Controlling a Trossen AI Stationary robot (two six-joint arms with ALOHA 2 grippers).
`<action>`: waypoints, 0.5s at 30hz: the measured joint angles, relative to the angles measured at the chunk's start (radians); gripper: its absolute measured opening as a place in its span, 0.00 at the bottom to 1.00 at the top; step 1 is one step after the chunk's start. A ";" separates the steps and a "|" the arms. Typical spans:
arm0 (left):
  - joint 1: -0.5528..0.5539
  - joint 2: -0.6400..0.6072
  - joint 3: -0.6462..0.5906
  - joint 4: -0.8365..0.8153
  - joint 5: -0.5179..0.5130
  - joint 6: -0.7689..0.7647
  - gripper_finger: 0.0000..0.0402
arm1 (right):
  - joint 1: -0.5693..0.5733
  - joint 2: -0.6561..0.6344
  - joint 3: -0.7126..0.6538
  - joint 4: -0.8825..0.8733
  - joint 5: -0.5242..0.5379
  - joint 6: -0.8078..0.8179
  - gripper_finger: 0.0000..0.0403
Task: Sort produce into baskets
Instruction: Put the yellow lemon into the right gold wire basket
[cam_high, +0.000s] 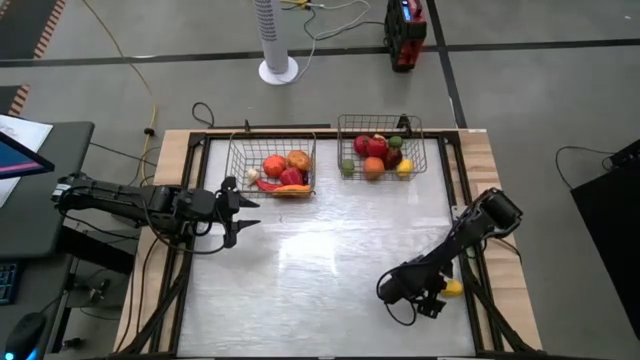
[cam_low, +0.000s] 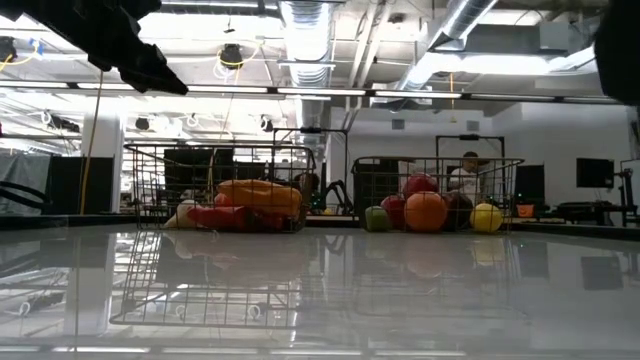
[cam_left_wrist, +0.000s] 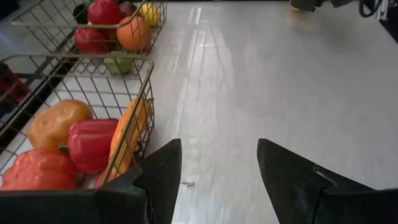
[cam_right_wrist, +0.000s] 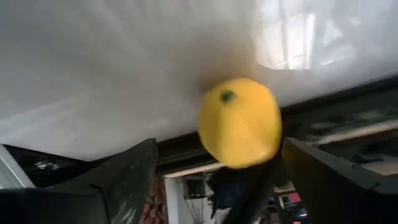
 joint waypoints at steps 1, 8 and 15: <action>0.000 0.000 0.000 -0.007 0.000 -0.004 0.50 | 0.001 0.000 -0.019 0.031 -0.014 0.002 0.92; 0.000 0.000 0.000 -0.026 -0.005 -0.029 0.50 | -0.001 -0.002 -0.108 0.086 -0.026 0.004 0.79; 0.000 0.000 0.000 -0.027 -0.006 -0.024 0.50 | -0.003 -0.003 -0.130 0.152 -0.054 -0.020 0.63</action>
